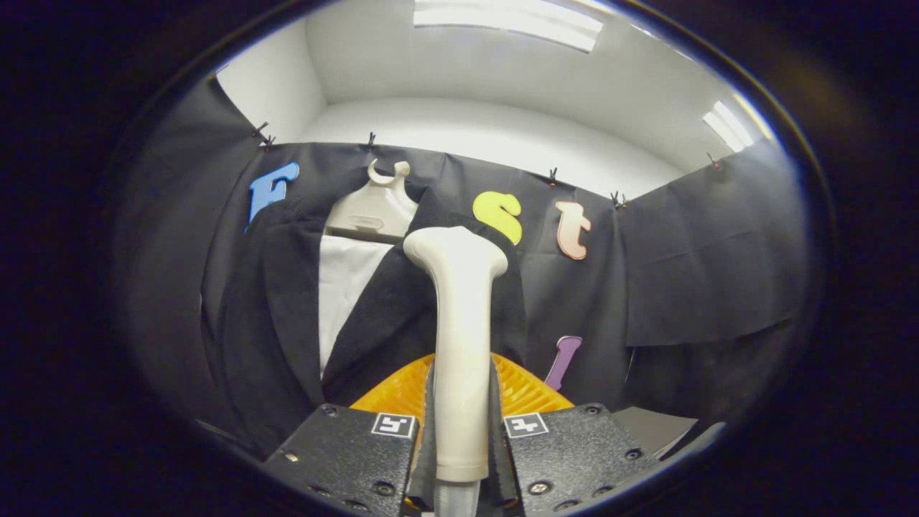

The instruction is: Iron the clothes twice with a garment steamer, once on the left side and once on the right side.

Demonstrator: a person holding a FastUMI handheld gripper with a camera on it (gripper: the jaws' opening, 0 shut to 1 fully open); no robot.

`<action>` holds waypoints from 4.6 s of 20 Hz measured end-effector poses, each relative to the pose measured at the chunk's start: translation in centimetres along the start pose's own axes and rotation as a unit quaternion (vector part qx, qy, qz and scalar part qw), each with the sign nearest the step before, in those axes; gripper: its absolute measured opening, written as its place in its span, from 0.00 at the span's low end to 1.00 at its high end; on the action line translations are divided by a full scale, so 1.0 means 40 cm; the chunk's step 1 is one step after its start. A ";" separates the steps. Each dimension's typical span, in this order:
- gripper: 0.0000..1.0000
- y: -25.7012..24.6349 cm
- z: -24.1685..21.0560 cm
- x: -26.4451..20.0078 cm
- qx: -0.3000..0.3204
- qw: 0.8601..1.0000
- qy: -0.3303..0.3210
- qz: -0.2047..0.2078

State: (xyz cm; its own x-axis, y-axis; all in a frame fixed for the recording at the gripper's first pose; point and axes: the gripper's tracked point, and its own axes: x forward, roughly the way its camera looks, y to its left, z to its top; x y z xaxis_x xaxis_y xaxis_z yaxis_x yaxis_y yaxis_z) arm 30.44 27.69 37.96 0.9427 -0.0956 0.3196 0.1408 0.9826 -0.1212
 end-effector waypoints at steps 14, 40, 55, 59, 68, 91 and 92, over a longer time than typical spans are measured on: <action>0.32 0.002 -0.172 -0.059 -0.010 0.999 0.046 0.016; 0.32 0.072 -0.640 -0.324 -0.072 0.977 0.192 0.052; 0.32 0.098 -0.891 -0.467 -0.083 0.934 0.332 0.097; 0.32 0.113 -0.755 -0.455 -0.083 0.952 0.279 0.096; 0.32 0.226 -0.197 -0.364 -0.040 0.990 0.083 0.110; 0.32 0.375 -0.060 -0.014 -0.038 0.992 -0.006 0.117; 0.32 0.376 -0.079 -0.029 -0.042 0.992 0.000 0.119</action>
State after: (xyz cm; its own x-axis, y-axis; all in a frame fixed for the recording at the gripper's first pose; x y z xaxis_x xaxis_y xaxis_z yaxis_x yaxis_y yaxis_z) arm 32.41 42.06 32.80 0.9524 0.1369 0.2722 -0.0606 0.9606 -0.2713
